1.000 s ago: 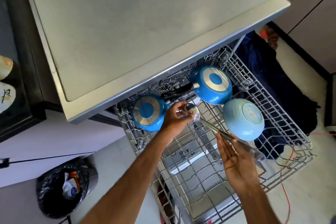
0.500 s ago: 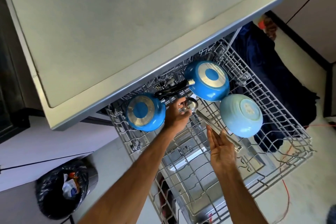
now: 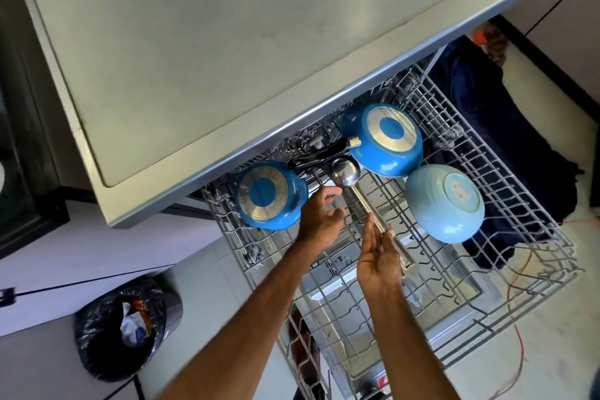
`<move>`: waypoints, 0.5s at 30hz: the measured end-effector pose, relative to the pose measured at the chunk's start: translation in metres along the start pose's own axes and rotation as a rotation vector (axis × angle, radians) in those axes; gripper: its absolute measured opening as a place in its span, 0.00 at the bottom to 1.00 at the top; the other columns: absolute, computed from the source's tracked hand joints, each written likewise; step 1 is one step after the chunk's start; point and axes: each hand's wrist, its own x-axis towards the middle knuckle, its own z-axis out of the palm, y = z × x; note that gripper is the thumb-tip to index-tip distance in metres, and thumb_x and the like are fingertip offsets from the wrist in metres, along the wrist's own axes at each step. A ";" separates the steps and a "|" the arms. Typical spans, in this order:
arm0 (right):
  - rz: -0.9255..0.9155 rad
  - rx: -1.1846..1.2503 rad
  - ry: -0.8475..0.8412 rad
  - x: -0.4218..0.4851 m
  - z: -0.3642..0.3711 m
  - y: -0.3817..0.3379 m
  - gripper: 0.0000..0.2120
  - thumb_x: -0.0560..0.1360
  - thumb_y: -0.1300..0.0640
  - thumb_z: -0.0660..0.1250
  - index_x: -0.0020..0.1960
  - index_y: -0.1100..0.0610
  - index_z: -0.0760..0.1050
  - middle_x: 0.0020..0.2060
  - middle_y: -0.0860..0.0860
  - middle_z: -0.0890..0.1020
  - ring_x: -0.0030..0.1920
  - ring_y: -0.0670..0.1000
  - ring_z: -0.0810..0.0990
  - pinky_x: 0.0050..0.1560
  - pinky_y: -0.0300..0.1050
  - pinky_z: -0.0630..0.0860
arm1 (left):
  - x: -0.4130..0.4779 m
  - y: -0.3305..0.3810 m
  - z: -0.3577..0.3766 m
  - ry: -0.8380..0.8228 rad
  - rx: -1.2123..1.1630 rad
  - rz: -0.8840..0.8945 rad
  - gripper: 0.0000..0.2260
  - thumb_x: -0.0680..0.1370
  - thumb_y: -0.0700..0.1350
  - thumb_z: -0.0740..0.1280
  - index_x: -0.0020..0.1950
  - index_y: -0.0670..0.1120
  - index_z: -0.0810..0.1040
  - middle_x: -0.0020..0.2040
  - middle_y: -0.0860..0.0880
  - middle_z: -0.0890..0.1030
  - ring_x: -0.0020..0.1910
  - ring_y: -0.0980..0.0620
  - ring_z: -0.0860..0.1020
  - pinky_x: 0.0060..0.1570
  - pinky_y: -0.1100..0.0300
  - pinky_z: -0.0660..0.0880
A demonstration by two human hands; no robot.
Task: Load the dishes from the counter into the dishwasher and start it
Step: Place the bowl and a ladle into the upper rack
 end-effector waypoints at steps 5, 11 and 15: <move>0.020 0.102 0.101 0.015 0.010 -0.004 0.17 0.84 0.59 0.60 0.69 0.66 0.70 0.53 0.67 0.83 0.48 0.56 0.88 0.47 0.43 0.84 | -0.003 -0.004 0.001 0.010 -0.007 0.032 0.17 0.78 0.37 0.67 0.67 0.42 0.76 0.66 0.44 0.77 0.65 0.50 0.74 0.39 0.82 0.69; 0.021 -0.059 0.056 0.008 0.006 -0.010 0.17 0.85 0.59 0.56 0.69 0.69 0.69 0.57 0.68 0.82 0.52 0.57 0.87 0.51 0.47 0.84 | -0.013 -0.010 -0.002 -0.015 -0.019 0.009 0.17 0.77 0.38 0.68 0.66 0.45 0.76 0.67 0.46 0.77 0.62 0.55 0.73 0.37 0.82 0.69; 0.023 -0.175 -0.013 -0.017 -0.001 -0.011 0.17 0.83 0.60 0.61 0.68 0.69 0.70 0.57 0.67 0.82 0.55 0.59 0.85 0.58 0.48 0.81 | -0.031 -0.005 -0.014 -0.037 -0.045 0.006 0.17 0.77 0.36 0.67 0.65 0.47 0.76 0.66 0.50 0.78 0.64 0.56 0.74 0.42 0.79 0.68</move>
